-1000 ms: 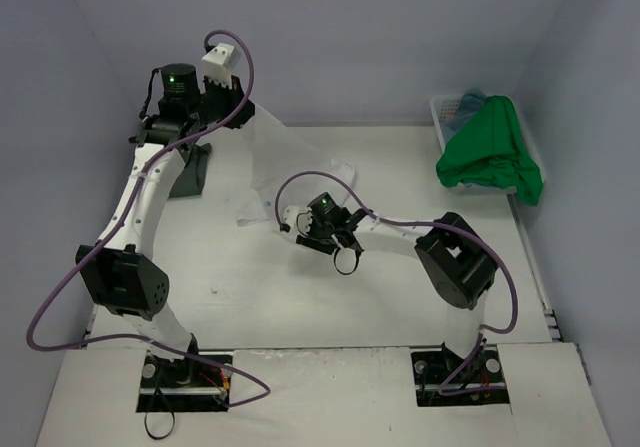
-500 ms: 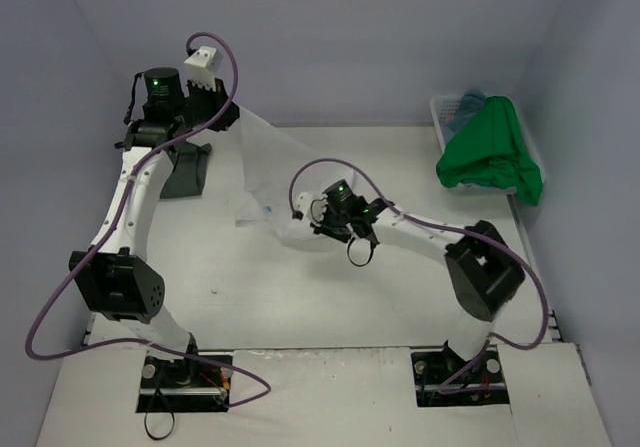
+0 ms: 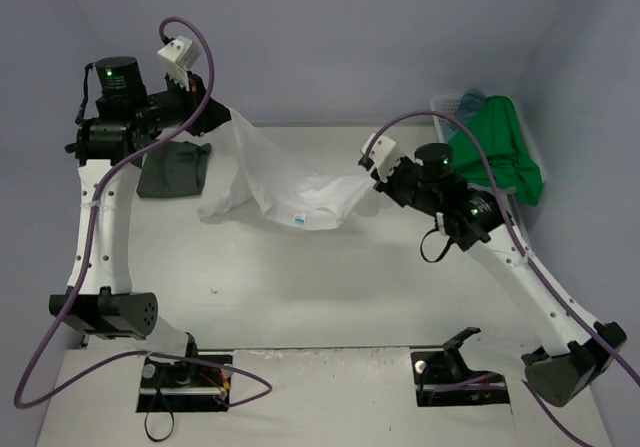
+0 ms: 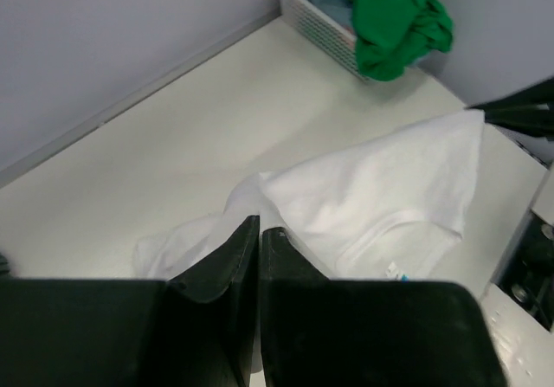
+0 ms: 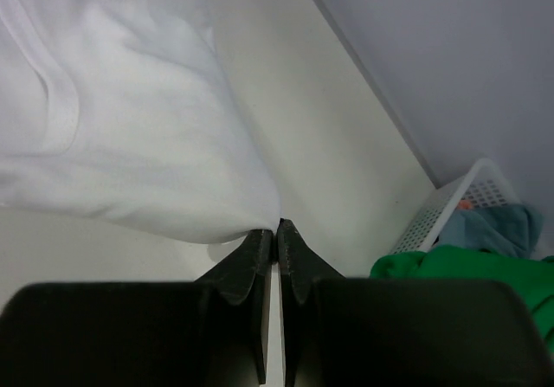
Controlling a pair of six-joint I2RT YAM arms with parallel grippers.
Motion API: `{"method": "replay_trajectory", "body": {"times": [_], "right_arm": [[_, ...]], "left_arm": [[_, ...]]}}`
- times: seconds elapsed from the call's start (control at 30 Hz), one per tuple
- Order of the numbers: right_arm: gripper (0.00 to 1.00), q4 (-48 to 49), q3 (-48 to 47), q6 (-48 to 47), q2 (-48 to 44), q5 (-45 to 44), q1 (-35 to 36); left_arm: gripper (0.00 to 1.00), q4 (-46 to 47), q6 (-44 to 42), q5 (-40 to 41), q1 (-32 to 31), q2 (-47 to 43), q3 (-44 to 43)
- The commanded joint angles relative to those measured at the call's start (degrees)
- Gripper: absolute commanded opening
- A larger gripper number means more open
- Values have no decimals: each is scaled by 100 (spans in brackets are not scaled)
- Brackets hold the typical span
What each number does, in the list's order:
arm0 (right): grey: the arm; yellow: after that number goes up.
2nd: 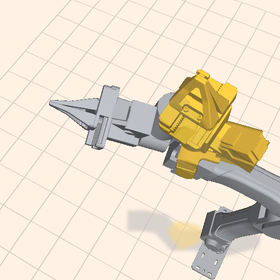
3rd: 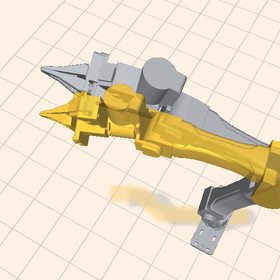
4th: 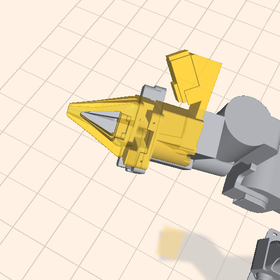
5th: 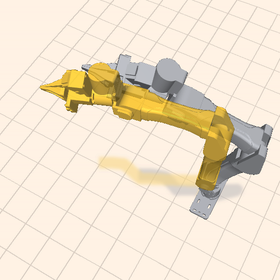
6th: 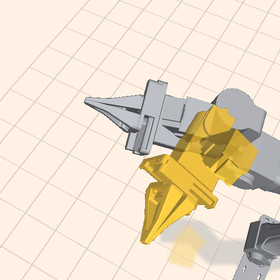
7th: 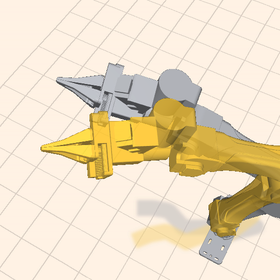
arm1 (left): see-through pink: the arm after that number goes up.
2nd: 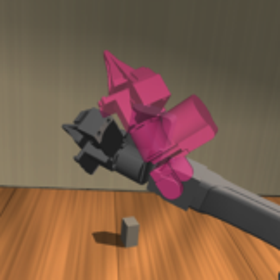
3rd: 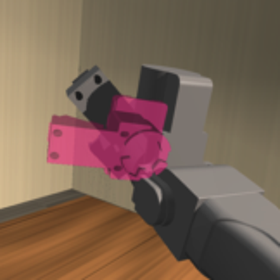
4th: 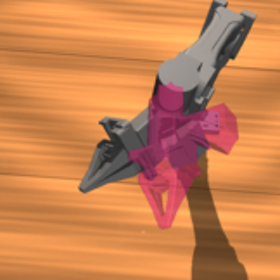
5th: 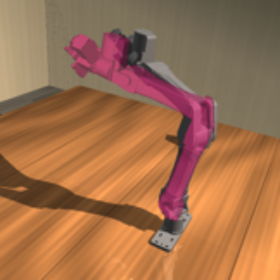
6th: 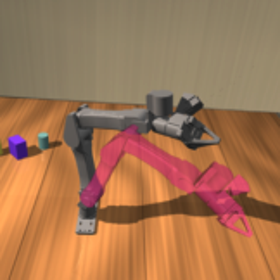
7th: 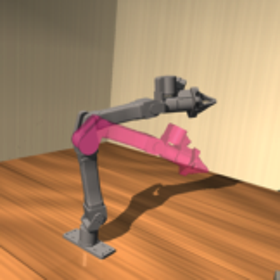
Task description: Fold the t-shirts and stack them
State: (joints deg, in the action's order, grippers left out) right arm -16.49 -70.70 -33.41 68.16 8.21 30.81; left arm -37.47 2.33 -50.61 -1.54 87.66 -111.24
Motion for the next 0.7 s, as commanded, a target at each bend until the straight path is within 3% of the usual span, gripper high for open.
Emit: {"method": "replay_trajectory", "body": {"times": [0.0,0.13,0.37,0.67], "right_arm": [[0,-328,-471,45,-566,-12,31],[0,-600,-1041,-148,-1093,-161,-4],[0,-478,-1648,-315,-1253,-425,-251],[0,-522,-2387,-272,-1560,-321,-610]], "left_arm": [[0,-1233,-890,-1177,5,-627,-687],[0,-1965,-1567,-1547,13,-1091,-1136],[0,-878,-1270,-1487,13,-2191,-567],[0,-752,-1147,-1320,13,-2798,-548]]}}
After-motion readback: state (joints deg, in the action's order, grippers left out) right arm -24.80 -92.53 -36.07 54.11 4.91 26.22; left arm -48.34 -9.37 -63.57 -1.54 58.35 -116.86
